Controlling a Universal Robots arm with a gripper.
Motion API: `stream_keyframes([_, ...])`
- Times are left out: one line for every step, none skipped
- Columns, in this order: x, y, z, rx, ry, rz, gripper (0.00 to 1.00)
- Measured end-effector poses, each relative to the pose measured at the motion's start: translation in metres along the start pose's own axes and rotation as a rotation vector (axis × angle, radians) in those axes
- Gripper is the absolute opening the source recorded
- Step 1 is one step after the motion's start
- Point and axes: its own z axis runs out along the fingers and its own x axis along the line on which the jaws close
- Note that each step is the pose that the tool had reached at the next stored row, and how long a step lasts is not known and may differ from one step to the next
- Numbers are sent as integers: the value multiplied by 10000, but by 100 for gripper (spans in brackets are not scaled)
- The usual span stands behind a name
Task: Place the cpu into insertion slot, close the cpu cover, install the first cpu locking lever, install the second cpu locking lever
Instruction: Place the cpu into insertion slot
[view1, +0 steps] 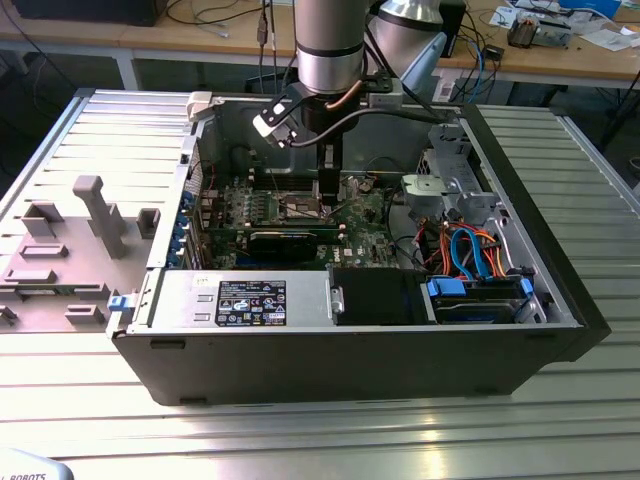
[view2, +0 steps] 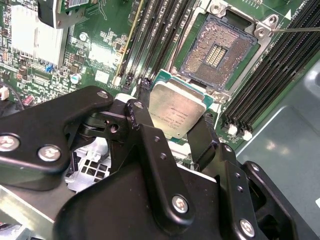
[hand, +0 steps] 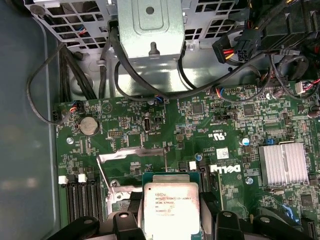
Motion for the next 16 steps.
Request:
stream_keyframes([0, -1, 0, 0, 0, 0, 54])
stream_keyframes([0, -2, 1, 0, 0, -1, 54])
stream_keyframes([0, -2, 2, -1, 0, -1, 54])
stream_keyframes([0, -3, 2, 0, 0, 0, 54])
stream_keyframes([-1, -10, 9, 0, 1, 0, 54])
stream_keyframes([-1, -18, 15, 0, 0, 1, 54])
stream_keyframes([-1, -19, 15, 0, 0, 0, 54])
stream_keyframes([-2, -20, 16, 0, 0, 0, 54])
stream_keyframes([-2, -22, 17, 0, 0, 0, 54])
stream_keyframes([-2, -26, 17, 0, 1, 1, 54])
stream_keyframes([-2, -28, 17, 1, 1, 0, 54])
stream_keyframes([-2, -29, 18, 0, 0, 0, 54])
stream_keyframes([-2, -32, 18, -1, 1, 1, 54])
stream_keyframes([-3, -35, 18, 0, 1, 0, 54])
stream_keyframes([-3, -37, 19, 0, 1, 0, 54])
stream_keyframes([-3, -38, 18, 0, 0, -1, 54])
